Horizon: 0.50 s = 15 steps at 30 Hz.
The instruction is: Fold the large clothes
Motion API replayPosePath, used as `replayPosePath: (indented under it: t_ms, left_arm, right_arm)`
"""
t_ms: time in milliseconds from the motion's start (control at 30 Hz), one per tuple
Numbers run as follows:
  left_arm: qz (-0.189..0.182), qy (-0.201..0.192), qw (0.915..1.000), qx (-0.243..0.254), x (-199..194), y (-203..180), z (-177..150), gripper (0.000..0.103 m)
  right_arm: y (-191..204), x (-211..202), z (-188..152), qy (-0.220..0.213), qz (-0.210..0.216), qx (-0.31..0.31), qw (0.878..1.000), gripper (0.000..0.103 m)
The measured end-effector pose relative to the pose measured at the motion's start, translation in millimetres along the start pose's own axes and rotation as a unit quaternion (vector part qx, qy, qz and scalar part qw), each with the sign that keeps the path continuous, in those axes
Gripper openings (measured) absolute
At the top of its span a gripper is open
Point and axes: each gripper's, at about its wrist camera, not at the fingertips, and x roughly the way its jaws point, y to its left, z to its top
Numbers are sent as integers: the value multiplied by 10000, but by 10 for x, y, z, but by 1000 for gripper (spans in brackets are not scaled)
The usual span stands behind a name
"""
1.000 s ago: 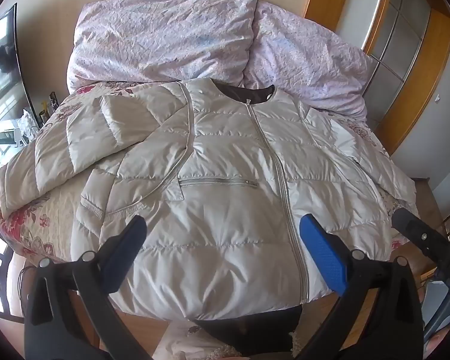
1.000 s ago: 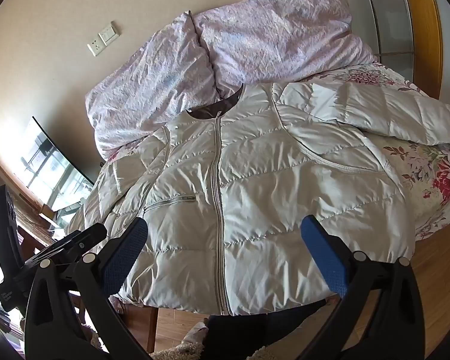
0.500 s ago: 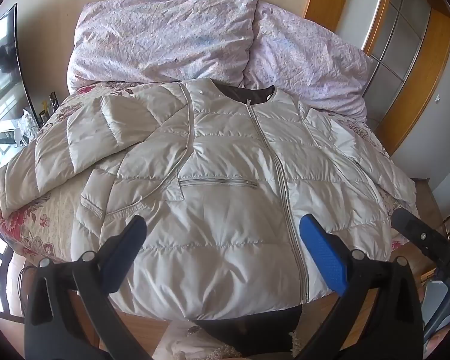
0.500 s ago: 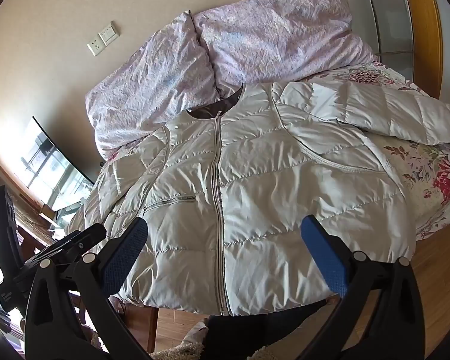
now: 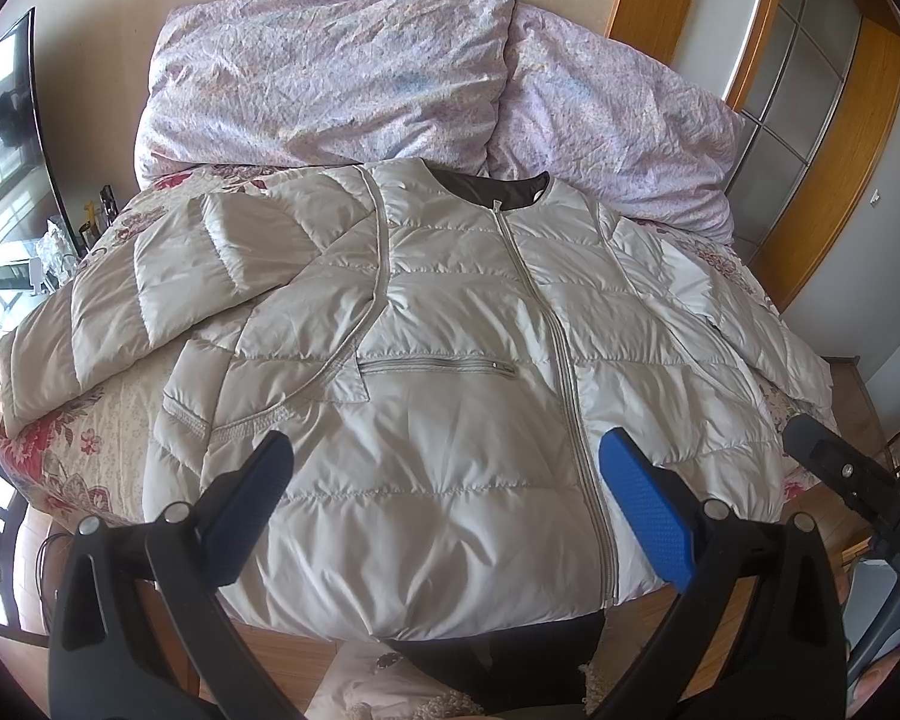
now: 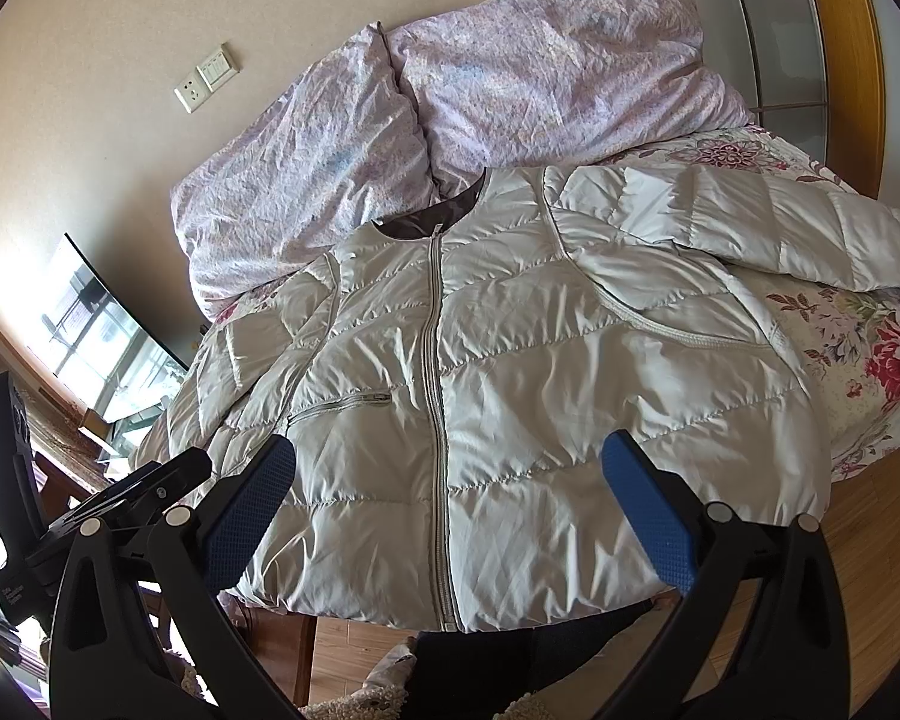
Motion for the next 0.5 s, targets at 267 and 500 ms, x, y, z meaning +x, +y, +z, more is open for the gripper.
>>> replayPosePath:
  t_ms: [267, 500]
  left_arm:
    - [3, -7, 10000, -1, -1, 0, 0, 101]
    - [-3, 7, 10000, 4, 12, 5, 5, 101]
  right_arm:
    - [5, -1, 8, -2, 3, -1, 10000, 102]
    - [4, 2, 11, -7, 0, -4, 10000, 102]
